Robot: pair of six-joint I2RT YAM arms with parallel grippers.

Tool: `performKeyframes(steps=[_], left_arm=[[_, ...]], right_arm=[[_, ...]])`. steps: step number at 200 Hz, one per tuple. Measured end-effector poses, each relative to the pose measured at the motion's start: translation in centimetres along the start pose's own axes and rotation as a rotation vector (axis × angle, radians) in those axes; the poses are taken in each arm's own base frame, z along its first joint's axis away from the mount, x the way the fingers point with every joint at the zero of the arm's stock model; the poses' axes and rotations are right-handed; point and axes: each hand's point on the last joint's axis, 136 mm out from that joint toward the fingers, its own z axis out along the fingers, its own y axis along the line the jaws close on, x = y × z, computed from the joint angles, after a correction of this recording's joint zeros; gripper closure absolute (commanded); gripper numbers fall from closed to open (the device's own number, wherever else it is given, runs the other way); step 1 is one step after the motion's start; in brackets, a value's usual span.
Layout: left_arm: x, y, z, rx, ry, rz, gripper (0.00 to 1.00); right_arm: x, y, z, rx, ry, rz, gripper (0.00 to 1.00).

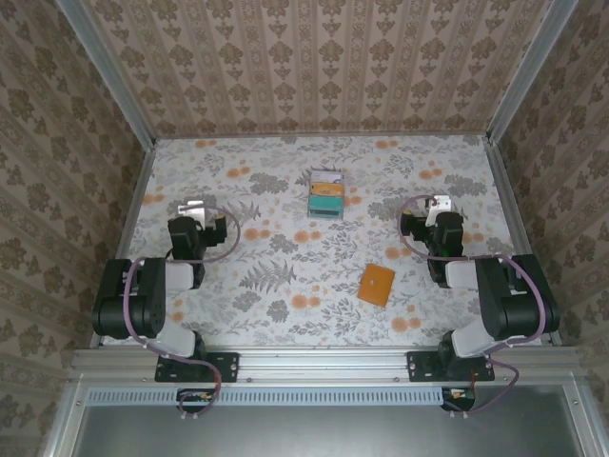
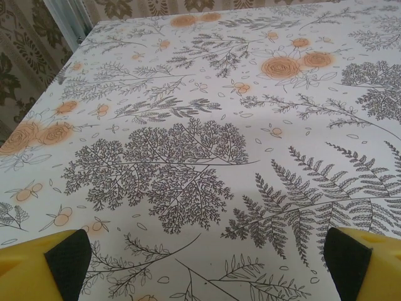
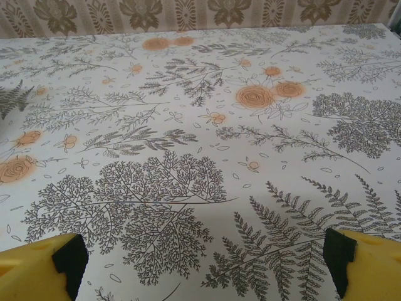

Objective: Take the credit cards out of the card holder

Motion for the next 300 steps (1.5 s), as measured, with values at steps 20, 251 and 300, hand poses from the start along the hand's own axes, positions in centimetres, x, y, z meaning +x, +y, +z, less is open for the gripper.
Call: performKeyframes(steps=[20,251,300], left_arm=[[0.0,0.0,0.0,0.000,0.000,0.000,0.00],[-18.3,5.9,-4.5,-0.095,-0.009,-0.349,0.00],[-14.2,0.8,-5.9,0.111,0.189,-0.528,0.07]], right_arm=[[0.1,0.0,0.0,-0.003,0.003,-0.001,0.00],[-14.4,-1.5,-7.4,0.072,-0.158,0.244,0.00],[-13.3,-0.6,-11.6,0.008,-0.074,0.389,0.00]])
